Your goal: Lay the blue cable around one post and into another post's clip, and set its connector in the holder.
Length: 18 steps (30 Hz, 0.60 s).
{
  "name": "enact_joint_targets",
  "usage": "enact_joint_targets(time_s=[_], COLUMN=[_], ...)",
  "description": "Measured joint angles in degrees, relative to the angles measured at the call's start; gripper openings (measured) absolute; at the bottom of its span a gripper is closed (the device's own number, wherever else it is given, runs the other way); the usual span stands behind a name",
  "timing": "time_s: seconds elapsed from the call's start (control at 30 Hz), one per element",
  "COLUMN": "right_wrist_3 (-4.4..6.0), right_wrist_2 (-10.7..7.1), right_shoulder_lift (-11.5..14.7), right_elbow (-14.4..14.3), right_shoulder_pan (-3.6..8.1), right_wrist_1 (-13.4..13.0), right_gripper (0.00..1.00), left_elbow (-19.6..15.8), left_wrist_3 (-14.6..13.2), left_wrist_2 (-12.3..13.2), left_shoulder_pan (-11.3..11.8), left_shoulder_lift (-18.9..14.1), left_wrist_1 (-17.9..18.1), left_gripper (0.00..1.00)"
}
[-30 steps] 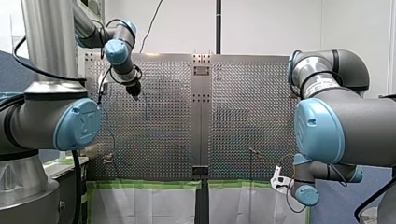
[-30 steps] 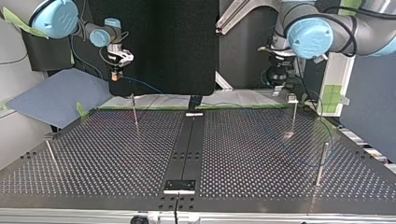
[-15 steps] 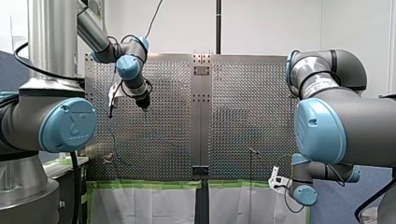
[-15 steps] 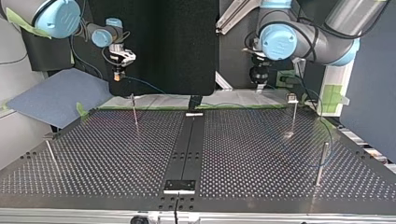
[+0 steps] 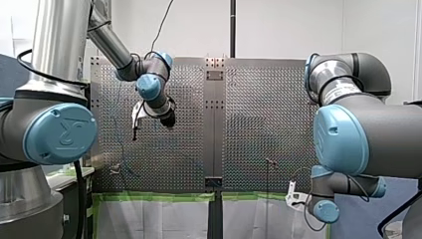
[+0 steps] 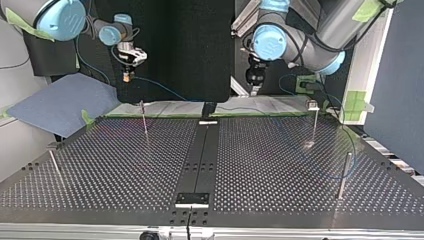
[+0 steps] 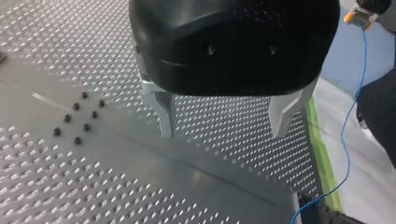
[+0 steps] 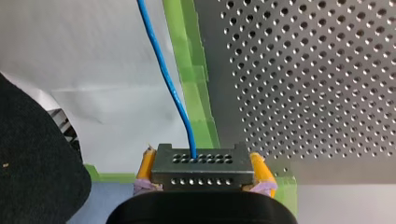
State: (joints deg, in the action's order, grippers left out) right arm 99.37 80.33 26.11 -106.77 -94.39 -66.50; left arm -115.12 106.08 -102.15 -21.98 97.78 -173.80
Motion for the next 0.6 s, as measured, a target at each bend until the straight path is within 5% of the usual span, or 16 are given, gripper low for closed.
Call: enact_joint_targets(time_s=[0.3, 0.6], right_wrist_3=[0.02, 0.47], right_wrist_2=[-0.11, -0.63], right_shoulder_lift=[1.09, 5.49], right_elbow=[-2.49, -5.74], right_shoulder_pan=[1.41, 2.16], right_wrist_1=[-2.62, -3.37], right_gripper=[0.0, 0.0], left_elbow=[0.0, 0.0], left_wrist_3=[0.01, -0.12], left_wrist_2=[-0.1, -0.96], left_shoulder_pan=[-4.46, -9.53], left_shoulder_lift=[4.46, 9.53], left_wrist_1=[4.44, 9.51], left_gripper=[1.0, 1.0])
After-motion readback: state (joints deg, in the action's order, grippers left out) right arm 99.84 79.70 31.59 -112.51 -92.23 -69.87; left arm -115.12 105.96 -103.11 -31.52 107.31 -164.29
